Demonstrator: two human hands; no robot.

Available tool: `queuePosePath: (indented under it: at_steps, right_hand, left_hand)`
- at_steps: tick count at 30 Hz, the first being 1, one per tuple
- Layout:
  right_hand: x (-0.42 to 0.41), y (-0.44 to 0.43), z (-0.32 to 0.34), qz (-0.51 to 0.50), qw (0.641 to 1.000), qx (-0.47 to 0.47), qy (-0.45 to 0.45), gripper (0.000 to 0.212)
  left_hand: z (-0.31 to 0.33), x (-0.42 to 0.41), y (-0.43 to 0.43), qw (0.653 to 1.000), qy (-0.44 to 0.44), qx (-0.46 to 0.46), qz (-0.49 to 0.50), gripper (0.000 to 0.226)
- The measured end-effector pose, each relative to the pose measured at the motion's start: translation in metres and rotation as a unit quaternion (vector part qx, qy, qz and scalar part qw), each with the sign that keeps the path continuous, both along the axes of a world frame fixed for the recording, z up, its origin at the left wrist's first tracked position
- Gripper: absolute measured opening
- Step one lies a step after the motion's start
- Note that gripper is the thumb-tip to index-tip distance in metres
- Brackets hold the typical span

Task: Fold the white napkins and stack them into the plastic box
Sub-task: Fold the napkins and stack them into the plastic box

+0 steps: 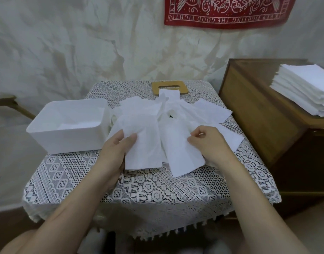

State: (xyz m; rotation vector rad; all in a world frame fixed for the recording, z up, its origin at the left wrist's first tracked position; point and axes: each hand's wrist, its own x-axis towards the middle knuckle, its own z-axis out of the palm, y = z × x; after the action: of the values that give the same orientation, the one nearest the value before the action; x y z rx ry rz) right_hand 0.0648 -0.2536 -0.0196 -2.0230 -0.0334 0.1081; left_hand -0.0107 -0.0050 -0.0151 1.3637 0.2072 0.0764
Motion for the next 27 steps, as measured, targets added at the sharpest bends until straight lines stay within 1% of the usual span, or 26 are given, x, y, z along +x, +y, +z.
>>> queuePosePath:
  at_steps: [2,3,4,6,9,10,12,14,17,19,21,24,27]
  right_hand:
    - [-0.001,-0.005,0.000,0.012,0.999,0.035,0.025,0.007]
    - [-0.004,-0.006,0.000,0.029,0.998,0.028,0.038,0.004]
    - [-0.006,-0.006,-0.002,0.041,0.998,0.010,0.044,0.006]
    - [-0.008,-0.005,-0.006,0.050,0.998,-0.016,0.036,0.018]
    - [-0.011,-0.003,0.000,0.018,1.000,-0.015,0.005,0.007]
    - [-0.011,-0.004,0.004,-0.001,1.000,-0.001,-0.004,0.008]
    - [-0.015,-0.005,0.016,-0.037,0.997,0.058,-0.034,0.008]
    - [-0.022,-0.003,0.028,-0.057,0.985,0.157,-0.050,0.010]
    - [-0.032,0.002,0.039,-0.056,0.959,0.277,-0.018,0.012]
    - [-0.038,0.010,0.040,-0.028,0.950,0.311,0.019,0.007]
    - [-0.041,0.021,0.038,-0.001,0.953,0.300,0.039,0.003]
    - [-0.043,0.038,0.032,0.020,0.962,0.268,0.041,0.006]
    - [-0.043,0.050,0.026,0.026,0.966,0.251,0.047,0.010]
  left_hand:
    - [0.001,0.000,-0.001,1.000,0.006,-0.021,-0.008,0.025]
    - [0.001,0.000,-0.003,0.999,0.009,-0.029,-0.011,0.025]
    - [0.002,0.000,-0.004,0.999,0.012,-0.036,-0.013,0.024]
    - [0.003,-0.001,-0.005,0.999,0.014,-0.044,-0.013,0.024]
    - [0.003,-0.001,-0.005,0.998,0.018,-0.053,-0.006,0.023]
    - [0.003,0.000,-0.005,0.998,0.019,-0.057,-0.004,0.023]
    - [0.003,0.000,-0.005,0.998,0.022,-0.063,-0.001,0.023]
    - [0.002,0.001,-0.004,0.998,0.021,-0.067,-0.004,0.024]
    - [0.002,0.002,-0.005,0.997,0.022,-0.068,-0.009,0.025]
    - [0.001,0.003,-0.007,0.997,0.029,-0.070,-0.009,0.026]
    - [0.000,0.004,-0.009,0.996,0.039,-0.073,-0.013,0.033]
    - [0.000,0.003,-0.013,0.996,0.045,-0.071,-0.029,0.042]
    - [0.001,0.001,-0.016,0.997,0.037,-0.051,-0.042,0.035]
